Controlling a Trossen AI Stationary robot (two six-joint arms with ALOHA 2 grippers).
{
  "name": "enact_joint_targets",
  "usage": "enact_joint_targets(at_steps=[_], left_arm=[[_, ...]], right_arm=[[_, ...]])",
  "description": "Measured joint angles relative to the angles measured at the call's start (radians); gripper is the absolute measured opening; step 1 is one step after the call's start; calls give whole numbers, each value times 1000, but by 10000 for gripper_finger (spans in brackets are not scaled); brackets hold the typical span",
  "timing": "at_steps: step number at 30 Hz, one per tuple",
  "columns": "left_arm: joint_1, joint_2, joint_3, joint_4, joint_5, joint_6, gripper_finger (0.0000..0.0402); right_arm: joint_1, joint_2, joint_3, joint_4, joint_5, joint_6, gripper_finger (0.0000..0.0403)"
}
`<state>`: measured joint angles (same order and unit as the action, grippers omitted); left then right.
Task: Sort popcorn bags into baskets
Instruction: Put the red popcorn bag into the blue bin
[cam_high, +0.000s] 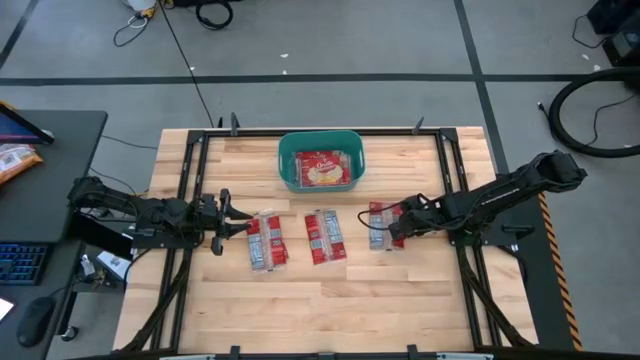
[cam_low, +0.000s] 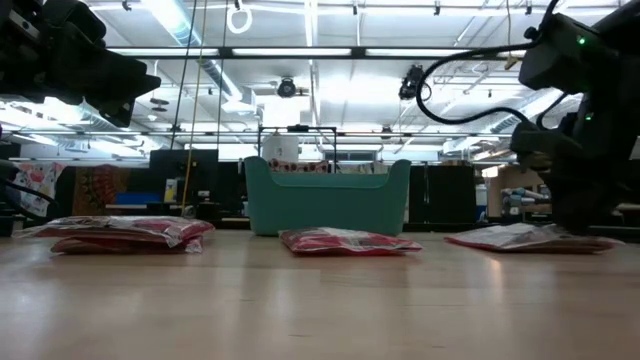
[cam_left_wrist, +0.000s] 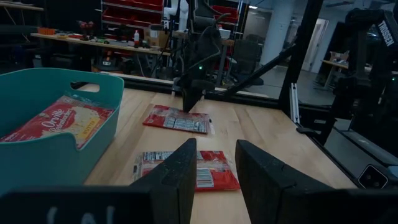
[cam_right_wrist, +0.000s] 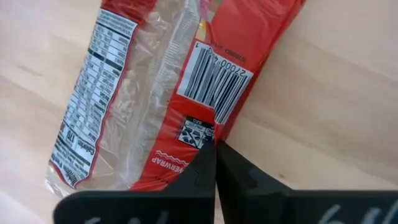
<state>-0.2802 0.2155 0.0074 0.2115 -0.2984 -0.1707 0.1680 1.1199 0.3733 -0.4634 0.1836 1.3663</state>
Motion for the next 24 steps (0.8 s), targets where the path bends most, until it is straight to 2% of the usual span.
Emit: enact_joint_targets(at_steps=[13,24], left_arm=[[0,0,0,0,0,0,117],[0,0,0,0,0,0,117]], right_arm=[[0,-13,141,36,87,-218,2],[2,-13,196,371,140,-408,1]])
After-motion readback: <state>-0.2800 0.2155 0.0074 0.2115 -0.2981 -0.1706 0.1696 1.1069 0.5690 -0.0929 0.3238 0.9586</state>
